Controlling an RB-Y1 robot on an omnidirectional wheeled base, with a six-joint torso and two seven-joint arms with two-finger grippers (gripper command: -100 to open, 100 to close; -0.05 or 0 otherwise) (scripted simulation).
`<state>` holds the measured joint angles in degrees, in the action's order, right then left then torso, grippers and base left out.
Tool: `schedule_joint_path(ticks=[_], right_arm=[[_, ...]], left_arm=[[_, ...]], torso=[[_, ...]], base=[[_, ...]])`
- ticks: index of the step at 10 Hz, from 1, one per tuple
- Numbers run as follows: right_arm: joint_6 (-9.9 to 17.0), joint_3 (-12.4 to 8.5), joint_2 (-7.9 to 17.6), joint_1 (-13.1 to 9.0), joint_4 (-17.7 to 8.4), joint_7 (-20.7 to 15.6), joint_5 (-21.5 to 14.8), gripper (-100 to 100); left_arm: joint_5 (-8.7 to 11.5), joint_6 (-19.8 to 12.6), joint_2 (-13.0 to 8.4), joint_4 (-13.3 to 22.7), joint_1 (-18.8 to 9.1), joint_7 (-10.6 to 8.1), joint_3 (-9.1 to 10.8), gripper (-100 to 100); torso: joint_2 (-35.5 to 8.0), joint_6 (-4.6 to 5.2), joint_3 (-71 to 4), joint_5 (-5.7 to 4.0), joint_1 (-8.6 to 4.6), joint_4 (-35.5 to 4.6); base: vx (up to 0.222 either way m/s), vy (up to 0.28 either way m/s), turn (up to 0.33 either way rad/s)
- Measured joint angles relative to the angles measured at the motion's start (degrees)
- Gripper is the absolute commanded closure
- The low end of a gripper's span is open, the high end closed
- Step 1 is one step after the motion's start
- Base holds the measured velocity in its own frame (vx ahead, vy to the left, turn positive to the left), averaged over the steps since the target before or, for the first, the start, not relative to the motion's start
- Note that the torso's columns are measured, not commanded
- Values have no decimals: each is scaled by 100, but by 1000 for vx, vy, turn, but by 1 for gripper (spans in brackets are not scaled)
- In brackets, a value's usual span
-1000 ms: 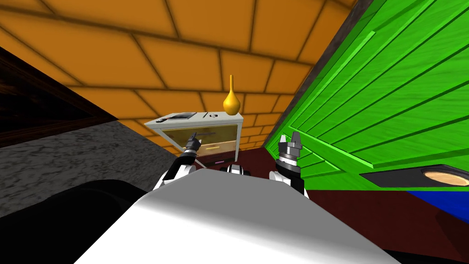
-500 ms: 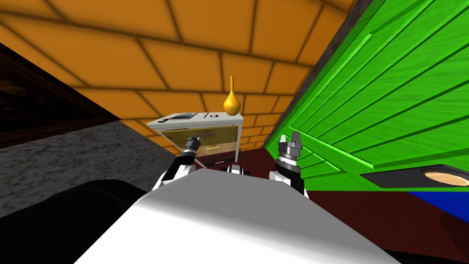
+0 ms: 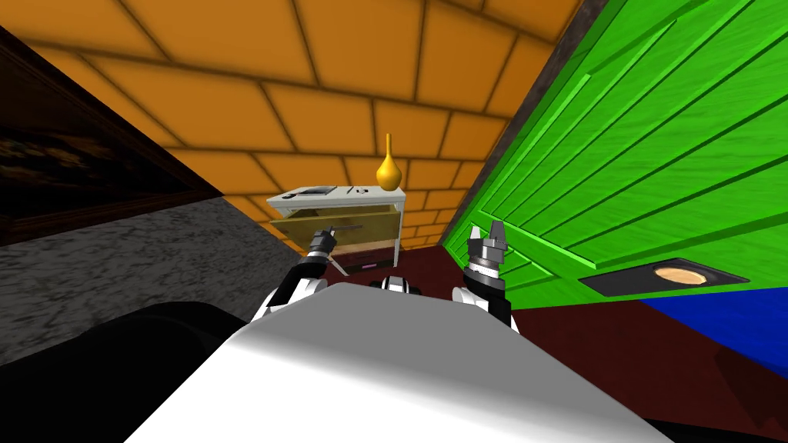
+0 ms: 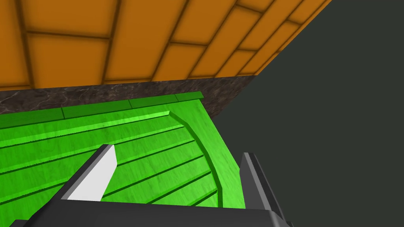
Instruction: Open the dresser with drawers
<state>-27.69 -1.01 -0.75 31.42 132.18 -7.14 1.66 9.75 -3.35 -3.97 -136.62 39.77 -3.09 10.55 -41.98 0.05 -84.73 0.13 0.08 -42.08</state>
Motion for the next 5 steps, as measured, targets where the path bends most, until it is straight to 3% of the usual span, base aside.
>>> schedule_joint_path(ticks=[1,2,5], right_arm=[[0,0,0,-1,0,0,0,0],[0,1,0,-1,0,0,0,0],[0,0,0,0,0,0,0,0]], left_arm=[[13,4,-25,-30,20,-10,9,100],[18,-12,-34,-62,59,-14,2,-100],[235,-146,-325,222,-138,-161,469,-100]], torso=[[-23,4,19,5,-11,1],[-23,9,22,8,-10,3],[18,1,-14,-4,7,-2]], base=[[-197,-73,24],[-153,-78,-268],[-50,-56,-150]])
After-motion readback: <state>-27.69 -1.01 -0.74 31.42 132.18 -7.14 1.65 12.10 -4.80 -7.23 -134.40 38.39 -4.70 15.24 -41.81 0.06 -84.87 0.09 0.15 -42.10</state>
